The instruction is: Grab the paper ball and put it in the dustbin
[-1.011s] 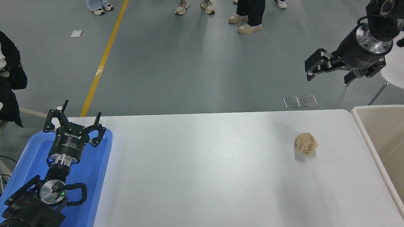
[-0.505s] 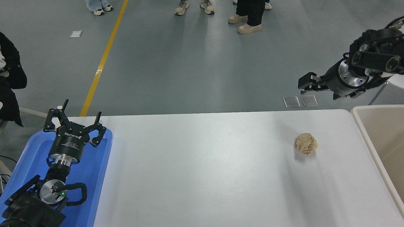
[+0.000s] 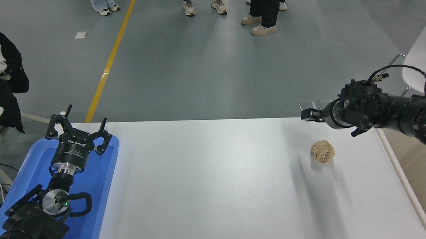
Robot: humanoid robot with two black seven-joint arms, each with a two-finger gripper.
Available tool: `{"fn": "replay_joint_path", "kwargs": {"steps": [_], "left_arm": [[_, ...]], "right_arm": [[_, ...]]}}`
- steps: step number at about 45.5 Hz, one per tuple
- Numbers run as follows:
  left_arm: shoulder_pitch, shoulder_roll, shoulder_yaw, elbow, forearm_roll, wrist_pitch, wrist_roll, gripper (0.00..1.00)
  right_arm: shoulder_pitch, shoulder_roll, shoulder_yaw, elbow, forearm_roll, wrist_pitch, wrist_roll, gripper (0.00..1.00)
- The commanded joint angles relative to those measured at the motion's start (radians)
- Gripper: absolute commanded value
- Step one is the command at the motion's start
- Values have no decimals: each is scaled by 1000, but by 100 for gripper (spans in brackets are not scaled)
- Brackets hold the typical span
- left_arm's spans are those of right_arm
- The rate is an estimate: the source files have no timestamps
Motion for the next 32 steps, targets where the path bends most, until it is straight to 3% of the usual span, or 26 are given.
{"fn": "replay_joint_path", "kwargs": {"steps": [1,32], "left_arm": [[0,0,0,-1,0,0,0,100],[0,-1,0,-1,0,0,0,100]], "right_arm": [[-110,34,0,-46,-65,-90,0,100],[-217,42,-2,-112,-87,-190,2,99]]}}
